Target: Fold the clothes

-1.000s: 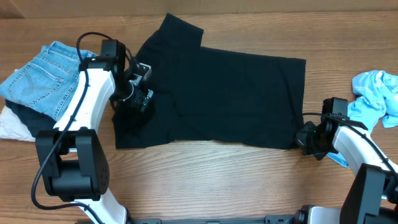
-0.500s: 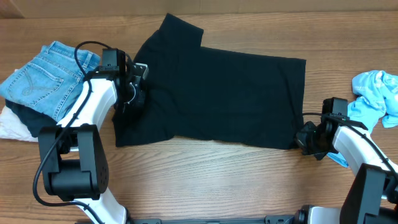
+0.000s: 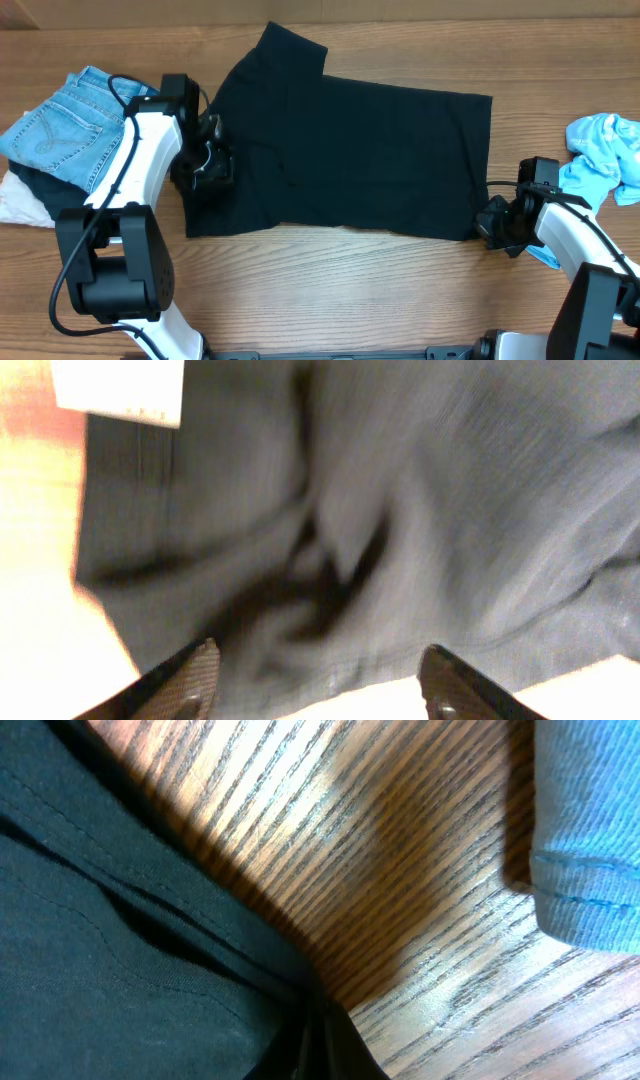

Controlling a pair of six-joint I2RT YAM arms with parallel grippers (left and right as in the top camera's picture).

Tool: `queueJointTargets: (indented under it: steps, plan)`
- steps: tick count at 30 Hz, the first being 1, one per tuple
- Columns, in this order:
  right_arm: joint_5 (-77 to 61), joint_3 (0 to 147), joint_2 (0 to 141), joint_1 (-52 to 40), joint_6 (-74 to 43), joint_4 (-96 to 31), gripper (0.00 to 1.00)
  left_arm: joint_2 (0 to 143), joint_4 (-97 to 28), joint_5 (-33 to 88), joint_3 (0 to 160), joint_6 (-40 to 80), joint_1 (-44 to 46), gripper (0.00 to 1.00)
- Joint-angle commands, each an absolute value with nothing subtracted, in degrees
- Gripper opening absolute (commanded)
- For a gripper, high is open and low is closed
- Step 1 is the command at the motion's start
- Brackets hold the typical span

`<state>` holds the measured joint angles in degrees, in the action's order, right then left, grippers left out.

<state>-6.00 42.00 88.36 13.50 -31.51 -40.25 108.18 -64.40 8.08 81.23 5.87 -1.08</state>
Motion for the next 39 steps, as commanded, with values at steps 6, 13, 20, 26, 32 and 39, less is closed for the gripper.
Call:
queueJointTargets:
  steps: [6, 13, 20, 26, 32, 39]
  plan:
    - [-5.23, 41.39, 88.75, 14.02, -31.68, -40.66, 0.07, 108.25, -67.88, 10.35, 74.24, 13.76, -9.61, 0.57]
    - [-5.21, 41.39, 88.75, 14.02, -31.07, -40.66, 0.08, 108.25, -67.83, 7.75, 73.69, 6.37, -11.88, 0.61]
    - [-5.23, 41.39, 88.75, 14.02, -31.11, -40.69, 0.08, 108.25, -59.79, 9.78, 66.41, 3.46, -10.87, 0.66]
    - [-5.21, 41.39, 88.75, 14.02, -31.11, -40.88, 0.08, 108.12, -54.74, 15.09, 63.70, -0.10, -10.85, 0.30]
    - [-4.75, 41.39, 88.75, 14.02, -31.09, -41.06, 0.08, 105.62, -58.48, 10.37, 66.65, 0.73, -12.45, 0.14]
    - [3.20, 41.39, 88.75, 14.02, -31.07, -39.20, 0.04, 105.08, -59.70, 5.15, 68.23, 3.84, -17.19, 0.17]
